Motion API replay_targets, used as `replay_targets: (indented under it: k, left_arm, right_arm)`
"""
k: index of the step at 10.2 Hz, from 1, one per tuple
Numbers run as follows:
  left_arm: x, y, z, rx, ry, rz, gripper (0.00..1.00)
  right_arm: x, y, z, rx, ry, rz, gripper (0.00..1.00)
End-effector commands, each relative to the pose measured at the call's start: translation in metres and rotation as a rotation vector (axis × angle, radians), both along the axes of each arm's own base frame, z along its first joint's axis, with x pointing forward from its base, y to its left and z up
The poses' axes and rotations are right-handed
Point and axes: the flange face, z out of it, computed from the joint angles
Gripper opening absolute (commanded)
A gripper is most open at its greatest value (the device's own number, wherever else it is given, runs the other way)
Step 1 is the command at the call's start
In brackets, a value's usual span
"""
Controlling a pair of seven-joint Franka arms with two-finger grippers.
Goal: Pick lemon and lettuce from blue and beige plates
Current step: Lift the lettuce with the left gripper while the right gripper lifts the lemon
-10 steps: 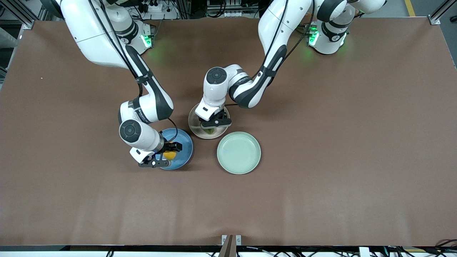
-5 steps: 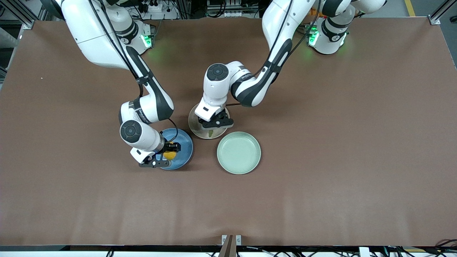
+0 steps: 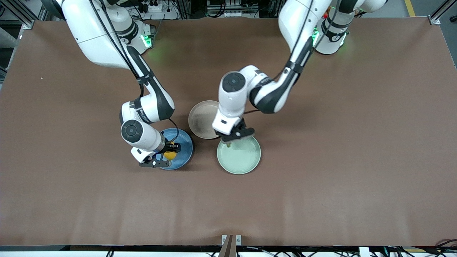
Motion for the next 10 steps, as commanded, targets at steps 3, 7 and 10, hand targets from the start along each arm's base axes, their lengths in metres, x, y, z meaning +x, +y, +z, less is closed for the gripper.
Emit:
replay_targets:
  k: [3,7,10]
  left_arm:
    - [0.035,0.067,0.029,0.057,0.025,0.043,0.0]
    - [0.056,0.144,0.052,0.078,0.048,0.085,0.0]
    - [0.065,0.204,0.057,0.099,0.074,0.049,0.0]
  right_arm:
    - [0.023,-0.013,0.052,-0.014,0.066,-0.026,0.12]
    - [0.037,-0.074,0.093,-0.009,0.118,0.07,0.12]
    - [0.043,-0.116,0.118,-0.004,0.11,0.064,0.18]
